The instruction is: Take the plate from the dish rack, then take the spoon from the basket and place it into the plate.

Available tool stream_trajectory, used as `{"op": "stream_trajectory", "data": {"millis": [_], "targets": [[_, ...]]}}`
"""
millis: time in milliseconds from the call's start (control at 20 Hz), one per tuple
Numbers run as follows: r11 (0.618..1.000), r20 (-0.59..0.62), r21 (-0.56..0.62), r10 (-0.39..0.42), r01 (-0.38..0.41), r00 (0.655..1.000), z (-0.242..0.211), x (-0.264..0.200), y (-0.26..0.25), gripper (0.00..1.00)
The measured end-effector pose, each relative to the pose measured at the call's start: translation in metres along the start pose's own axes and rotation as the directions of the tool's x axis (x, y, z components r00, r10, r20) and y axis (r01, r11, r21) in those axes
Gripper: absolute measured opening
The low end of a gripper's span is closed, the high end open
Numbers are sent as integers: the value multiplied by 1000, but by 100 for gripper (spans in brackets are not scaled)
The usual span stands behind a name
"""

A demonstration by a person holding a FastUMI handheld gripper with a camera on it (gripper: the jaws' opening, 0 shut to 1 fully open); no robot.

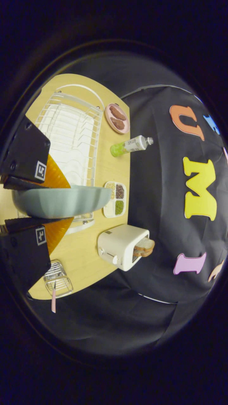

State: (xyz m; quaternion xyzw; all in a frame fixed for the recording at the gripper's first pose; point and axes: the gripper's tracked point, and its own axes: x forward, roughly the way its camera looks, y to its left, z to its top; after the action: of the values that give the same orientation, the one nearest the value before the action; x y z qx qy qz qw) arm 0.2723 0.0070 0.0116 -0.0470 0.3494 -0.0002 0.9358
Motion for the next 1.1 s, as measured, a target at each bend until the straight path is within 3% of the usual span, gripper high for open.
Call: {"op": "stream_trajectory", "data": {"millis": [100,250,500,650,900,1100], "targets": [[998,60,-13,-64,65,996,13,-8,-12,38],[997,146,-25,-65,69,987,23,-35,-17,33],[991,171,5,132,-135,976,-22,-96,8,32],[982,191,-5,186,-189,964,-67,-121,14,32],[955,157,101,263,-280,952,-150,-115,21,32],[882,98,292,356,-369,929,-210,-93,26,33]]}}
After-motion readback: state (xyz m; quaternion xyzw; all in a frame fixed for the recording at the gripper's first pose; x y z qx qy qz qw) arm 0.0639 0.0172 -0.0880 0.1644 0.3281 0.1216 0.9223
